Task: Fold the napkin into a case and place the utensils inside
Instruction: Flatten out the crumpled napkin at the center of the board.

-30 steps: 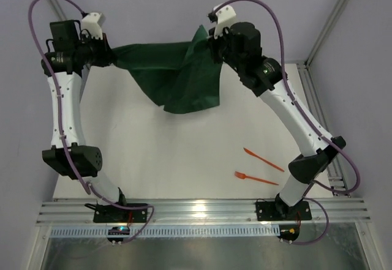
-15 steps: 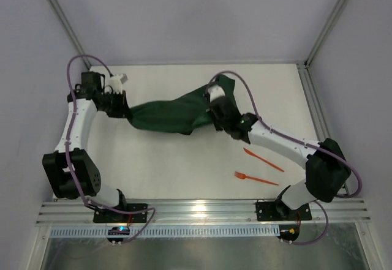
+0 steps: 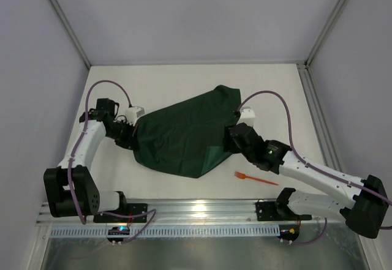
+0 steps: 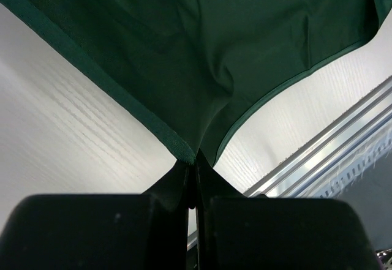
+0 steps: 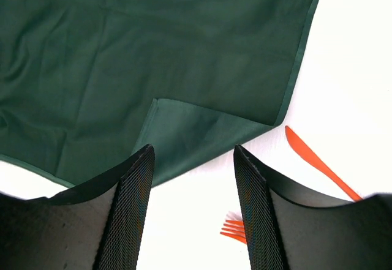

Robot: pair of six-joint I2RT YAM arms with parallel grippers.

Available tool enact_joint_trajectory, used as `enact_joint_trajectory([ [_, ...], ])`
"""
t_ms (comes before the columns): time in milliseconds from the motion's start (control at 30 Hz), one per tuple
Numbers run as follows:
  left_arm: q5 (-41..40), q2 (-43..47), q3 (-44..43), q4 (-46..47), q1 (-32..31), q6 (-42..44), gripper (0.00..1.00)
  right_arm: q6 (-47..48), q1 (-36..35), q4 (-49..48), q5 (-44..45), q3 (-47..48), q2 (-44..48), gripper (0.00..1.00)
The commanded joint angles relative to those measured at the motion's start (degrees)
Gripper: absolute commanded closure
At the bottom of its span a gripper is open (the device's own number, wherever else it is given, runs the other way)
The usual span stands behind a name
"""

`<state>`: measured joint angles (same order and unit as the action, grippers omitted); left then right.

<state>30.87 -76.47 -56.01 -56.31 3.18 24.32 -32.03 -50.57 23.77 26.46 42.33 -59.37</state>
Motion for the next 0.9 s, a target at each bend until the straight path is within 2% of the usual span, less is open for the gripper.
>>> enact_joint_trajectory([
  [0,-1.69,2.20,0.81,-0.46,0.16,2.93,1.00,-3.39,2.39,2.07,-0.95,5.47,-4.51,0.41],
  [133,-4.15,1.94,0.81,-0.29,0.16,1.70,1.00,0.03,2.40,5.84,-4.30,14.69,-16.62,0.41],
  [167,-4.68,1.85,0.90,-0.20,0.16,1.26,1.00,0.21,2.14,7.85,-4.22,18.63,-21.96,0.41],
  [233,-5.91,1.93,1.34,0.15,0.16,0.82,1.00,1.18,0.12,8.92,-3.52,21.91,-26.65,0.42],
  [333,-7.23,1.85,1.60,0.24,0.16,0.12,1.00,1.45,-1.64,9.98,-2.99,26.40,-34.56,0.48],
  [500,-7.93,1.32,1.69,0.15,0.16,-0.58,1.00,0.57,-1.90,8.32,-6.06,27.90,-40.11,0.59],
  [867,-8.11,1.06,1.60,0.24,0.16,-0.94,1.00,-0.14,-1.90,6.55,-7.21,27.72,-47.23,0.60],
])
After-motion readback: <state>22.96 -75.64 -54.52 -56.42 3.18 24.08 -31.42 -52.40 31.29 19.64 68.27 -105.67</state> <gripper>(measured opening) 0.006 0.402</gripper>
